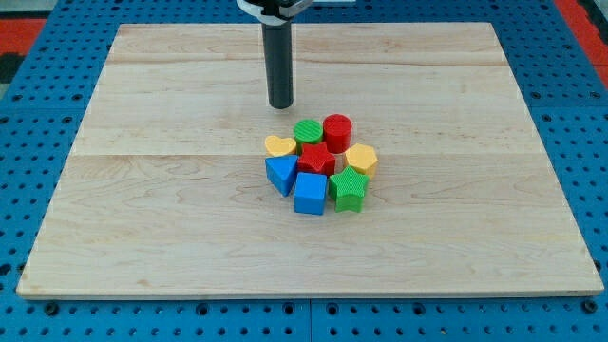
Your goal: Move the blue cube towards the top right side of the board
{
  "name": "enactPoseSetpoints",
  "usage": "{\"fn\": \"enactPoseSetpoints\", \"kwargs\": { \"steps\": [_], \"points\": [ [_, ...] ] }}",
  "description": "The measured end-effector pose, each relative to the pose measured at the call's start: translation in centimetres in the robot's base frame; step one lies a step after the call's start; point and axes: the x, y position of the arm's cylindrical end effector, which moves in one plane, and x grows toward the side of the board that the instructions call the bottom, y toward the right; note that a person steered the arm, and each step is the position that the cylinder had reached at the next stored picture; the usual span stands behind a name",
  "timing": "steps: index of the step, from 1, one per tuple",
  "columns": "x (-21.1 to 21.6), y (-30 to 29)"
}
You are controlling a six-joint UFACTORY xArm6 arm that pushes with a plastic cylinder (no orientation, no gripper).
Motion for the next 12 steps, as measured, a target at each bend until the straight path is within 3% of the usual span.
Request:
{"fn": "enactPoseSetpoints", "kwargs": {
  "steps": [2, 4, 5, 7, 8, 12],
  "points": [
    [1.0, -11.1],
    [11.9, -23.6],
    [18.9, -23.3],
    [19.9, -5.2],
    [19.5, -0.4],
    [7.2, 7.9]
  ]
}}
